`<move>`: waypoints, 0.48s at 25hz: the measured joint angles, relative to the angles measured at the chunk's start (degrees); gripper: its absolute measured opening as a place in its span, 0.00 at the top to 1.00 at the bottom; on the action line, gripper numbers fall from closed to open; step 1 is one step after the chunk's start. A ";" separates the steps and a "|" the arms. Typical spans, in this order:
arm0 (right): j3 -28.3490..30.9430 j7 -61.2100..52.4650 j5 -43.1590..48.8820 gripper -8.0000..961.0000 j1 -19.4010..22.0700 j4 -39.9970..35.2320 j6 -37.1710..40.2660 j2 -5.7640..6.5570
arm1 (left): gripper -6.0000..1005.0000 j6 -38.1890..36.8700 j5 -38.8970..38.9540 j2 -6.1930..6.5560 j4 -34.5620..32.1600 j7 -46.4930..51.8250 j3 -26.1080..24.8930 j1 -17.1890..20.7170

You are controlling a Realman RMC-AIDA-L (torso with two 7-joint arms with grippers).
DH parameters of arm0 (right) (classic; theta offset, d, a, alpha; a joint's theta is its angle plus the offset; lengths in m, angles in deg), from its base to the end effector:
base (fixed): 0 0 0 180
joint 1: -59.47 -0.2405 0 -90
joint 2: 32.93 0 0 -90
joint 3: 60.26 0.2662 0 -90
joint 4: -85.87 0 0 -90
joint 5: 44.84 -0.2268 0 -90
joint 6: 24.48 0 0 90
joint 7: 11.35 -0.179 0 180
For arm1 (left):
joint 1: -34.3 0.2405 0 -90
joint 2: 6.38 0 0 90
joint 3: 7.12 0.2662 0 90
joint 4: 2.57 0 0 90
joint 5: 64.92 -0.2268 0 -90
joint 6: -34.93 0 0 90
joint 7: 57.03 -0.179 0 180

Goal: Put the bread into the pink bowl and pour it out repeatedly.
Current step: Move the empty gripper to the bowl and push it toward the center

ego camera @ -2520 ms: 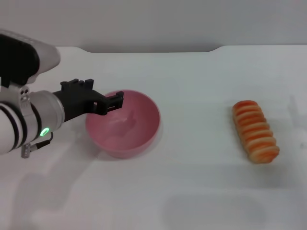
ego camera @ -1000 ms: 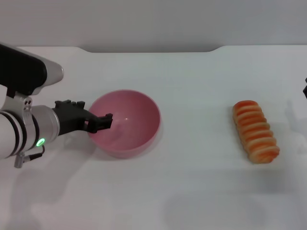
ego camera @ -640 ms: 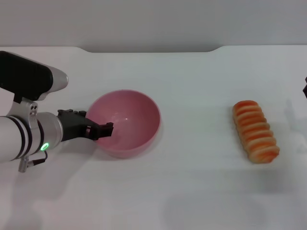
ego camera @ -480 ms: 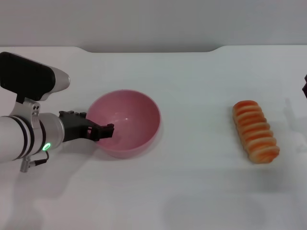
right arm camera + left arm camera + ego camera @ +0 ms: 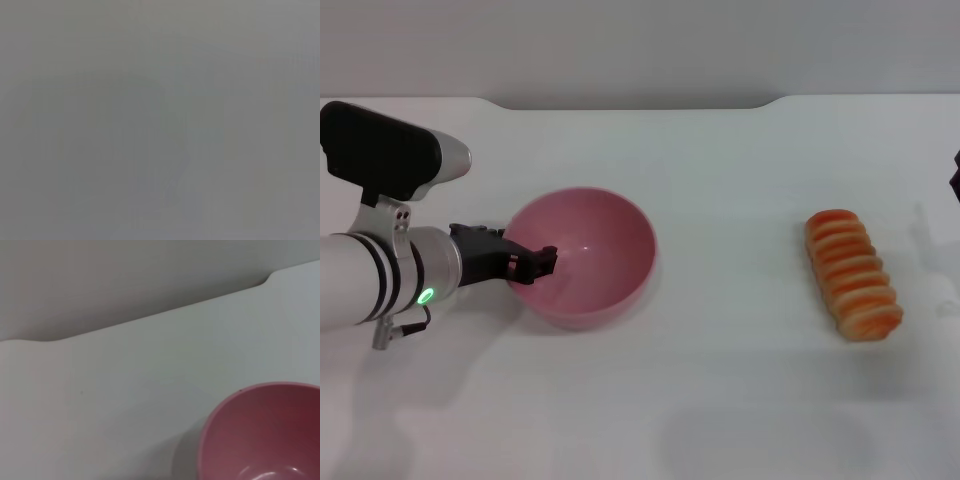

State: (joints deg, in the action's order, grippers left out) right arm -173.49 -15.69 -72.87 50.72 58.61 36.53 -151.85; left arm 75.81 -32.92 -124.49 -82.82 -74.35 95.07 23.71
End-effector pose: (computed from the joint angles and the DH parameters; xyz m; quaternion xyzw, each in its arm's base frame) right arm 0.3571 0.3321 -0.0252 -0.6682 0.2524 0.2961 0.6342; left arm -0.2488 0.3714 -0.0768 -0.8537 -0.3746 -0.0058 0.3616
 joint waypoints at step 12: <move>0.66 0.11 1.23 0.31 0.40 -0.65 0.16 0.10 | 0.67 0.05 -0.09 -0.01 1.89 0.25 0.22 -1.68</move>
State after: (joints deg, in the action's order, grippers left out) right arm -172.82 -15.58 -71.64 51.12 57.96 36.69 -151.75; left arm 75.86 -33.01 -124.51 -80.94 -74.10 95.28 22.02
